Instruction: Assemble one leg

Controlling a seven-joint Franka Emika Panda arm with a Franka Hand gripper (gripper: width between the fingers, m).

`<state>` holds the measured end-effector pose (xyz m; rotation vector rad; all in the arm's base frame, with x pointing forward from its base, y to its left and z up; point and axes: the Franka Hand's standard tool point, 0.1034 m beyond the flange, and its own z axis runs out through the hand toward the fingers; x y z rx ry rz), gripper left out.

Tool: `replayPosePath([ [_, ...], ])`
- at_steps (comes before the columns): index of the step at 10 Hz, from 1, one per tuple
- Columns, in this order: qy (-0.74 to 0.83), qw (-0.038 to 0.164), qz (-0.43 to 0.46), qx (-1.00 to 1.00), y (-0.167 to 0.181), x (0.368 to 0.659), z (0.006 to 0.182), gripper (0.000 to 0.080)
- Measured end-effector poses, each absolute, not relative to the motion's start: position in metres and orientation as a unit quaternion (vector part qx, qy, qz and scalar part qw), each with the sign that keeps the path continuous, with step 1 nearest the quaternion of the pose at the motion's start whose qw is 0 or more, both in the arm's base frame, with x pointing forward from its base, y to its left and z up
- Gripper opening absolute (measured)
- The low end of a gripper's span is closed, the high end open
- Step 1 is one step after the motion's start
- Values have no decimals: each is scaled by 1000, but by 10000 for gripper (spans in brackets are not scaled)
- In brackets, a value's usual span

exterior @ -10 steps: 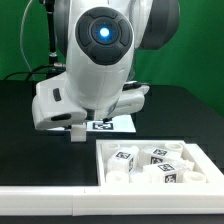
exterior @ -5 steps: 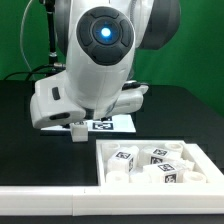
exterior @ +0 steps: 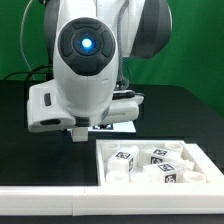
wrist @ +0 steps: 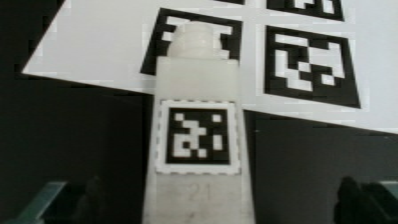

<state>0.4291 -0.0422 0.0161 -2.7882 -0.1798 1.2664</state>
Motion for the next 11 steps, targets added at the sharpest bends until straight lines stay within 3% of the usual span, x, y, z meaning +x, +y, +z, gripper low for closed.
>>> replayPosePath([
  [4,-68,22,458,-886,-34,422,5,649],
  [5,-71,28,457,-886,-32,422,6,649],
  [7,-73,28,458,-886,-31,422,5,385],
  [8,-74,28,458,-886,-30,422,5,385],
  [9,-74,28,458,-885,-30,422,5,311],
  [11,-75,28,458,-885,-29,422,5,311],
])
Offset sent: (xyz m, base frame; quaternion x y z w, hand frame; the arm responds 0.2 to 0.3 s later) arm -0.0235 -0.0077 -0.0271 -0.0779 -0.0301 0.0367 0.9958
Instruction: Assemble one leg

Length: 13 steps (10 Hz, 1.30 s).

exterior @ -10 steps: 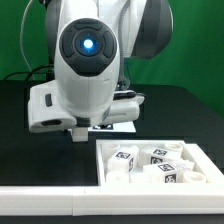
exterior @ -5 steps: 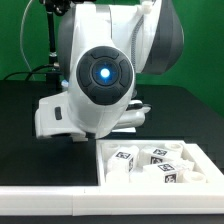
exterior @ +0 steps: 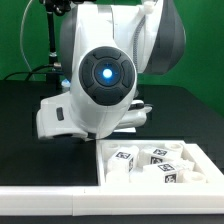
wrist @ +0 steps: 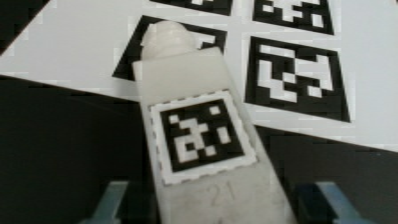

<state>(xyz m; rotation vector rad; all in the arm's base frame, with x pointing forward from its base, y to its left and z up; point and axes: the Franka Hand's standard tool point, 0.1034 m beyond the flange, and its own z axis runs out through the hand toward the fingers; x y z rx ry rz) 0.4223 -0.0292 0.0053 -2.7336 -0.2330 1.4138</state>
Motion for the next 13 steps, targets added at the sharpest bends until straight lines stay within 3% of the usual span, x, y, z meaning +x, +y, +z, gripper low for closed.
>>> replayPosePath([
  [3,-78,27,459,-885,-27,423,7,311],
  [5,-89,27,460,-883,-18,447,58,311],
  [7,-84,27,439,-894,-3,459,93,311],
  [11,-91,20,332,-939,2,473,95,311],
  [13,-111,12,245,-963,48,506,119,311],
])
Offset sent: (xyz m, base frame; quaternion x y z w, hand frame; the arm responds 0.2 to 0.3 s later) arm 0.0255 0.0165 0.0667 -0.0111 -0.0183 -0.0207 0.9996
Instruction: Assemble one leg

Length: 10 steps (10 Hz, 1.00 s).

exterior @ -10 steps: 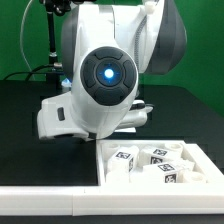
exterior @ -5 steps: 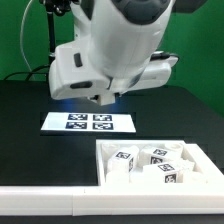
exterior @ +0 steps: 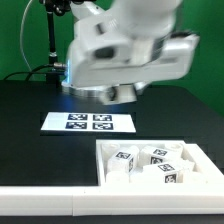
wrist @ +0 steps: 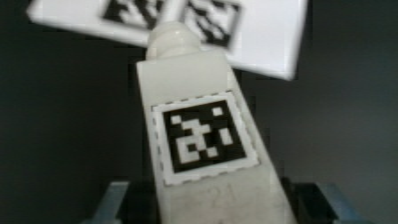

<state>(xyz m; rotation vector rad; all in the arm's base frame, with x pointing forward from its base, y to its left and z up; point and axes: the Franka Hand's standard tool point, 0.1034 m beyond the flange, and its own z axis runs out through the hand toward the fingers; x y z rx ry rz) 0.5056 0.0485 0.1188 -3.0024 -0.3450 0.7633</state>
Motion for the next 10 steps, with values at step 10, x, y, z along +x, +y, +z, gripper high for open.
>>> replayPosePath([
  [10,-82,55,-115,-988,87,613,170,311],
])
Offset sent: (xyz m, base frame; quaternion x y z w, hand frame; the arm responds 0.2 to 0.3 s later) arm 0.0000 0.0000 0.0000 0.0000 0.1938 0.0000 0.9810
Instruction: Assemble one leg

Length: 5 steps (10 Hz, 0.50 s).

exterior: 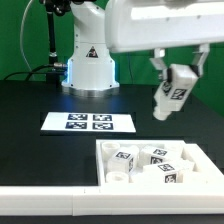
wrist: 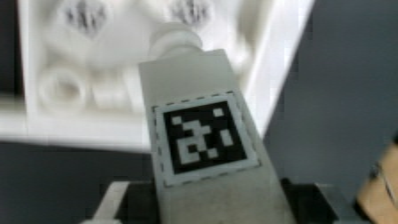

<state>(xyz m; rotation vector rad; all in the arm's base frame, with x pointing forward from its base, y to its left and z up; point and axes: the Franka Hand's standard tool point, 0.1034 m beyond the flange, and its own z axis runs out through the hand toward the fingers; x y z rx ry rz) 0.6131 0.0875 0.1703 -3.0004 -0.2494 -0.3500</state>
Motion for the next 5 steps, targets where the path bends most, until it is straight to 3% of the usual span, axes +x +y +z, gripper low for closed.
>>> replayPosePath([
  [1,-82,52,-136,-986,92,617,177,311],
  [5,-82,36,-266,-960,82,620,172,311],
])
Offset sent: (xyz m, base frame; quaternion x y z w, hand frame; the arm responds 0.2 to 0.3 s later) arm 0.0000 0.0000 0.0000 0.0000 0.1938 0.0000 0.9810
